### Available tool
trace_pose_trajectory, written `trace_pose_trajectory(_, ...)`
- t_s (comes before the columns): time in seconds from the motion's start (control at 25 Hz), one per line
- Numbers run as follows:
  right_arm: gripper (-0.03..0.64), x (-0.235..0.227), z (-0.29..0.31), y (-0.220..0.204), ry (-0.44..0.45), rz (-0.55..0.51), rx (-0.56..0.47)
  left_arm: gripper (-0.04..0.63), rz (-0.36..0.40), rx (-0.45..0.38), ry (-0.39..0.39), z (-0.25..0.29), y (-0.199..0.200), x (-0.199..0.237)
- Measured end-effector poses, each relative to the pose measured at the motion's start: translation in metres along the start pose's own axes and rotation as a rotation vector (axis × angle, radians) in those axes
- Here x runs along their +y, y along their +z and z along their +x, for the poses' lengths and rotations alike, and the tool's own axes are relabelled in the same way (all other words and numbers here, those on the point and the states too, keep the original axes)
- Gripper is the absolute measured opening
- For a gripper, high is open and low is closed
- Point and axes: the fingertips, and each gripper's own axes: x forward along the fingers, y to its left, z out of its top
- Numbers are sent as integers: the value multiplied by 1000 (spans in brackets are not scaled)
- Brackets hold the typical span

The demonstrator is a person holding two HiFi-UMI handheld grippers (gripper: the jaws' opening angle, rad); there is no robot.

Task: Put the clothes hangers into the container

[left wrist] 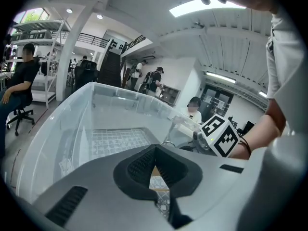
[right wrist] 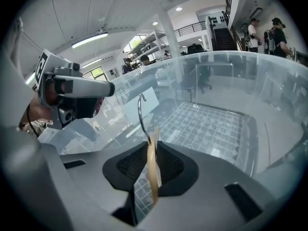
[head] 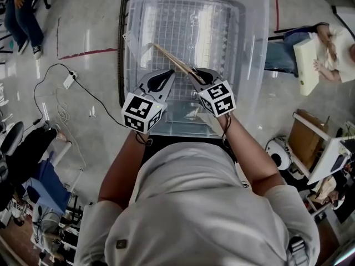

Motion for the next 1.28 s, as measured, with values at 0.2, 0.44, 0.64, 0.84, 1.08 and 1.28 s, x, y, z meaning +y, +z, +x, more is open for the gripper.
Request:
trace_pose_trajectory(0.2,75,-8,10,-21,1,55,61,17,1,7,-1,3,-1,2)
trace_pose_trajectory(0.44,77,-13,15,-28,7,82,83,17,4,13,1,7,0,5)
trace_pose_trajectory(0.64,78,-21,14,-26,-29,88,75,17,6,14,-3,10,1,3)
trace_pose_trajectory(0.84,112,-33,11,-26,-73,109,71,17,10,21,-10,13,0,2)
trace_pose_trajectory(1.08,166,-49,1,-23,-144,126,62,17,17,27,-16,13,2,2)
trace_pose_trajectory(1.28,166,-62,-14,-10,-196,131,25,17,29,18,-17,10,10,-1)
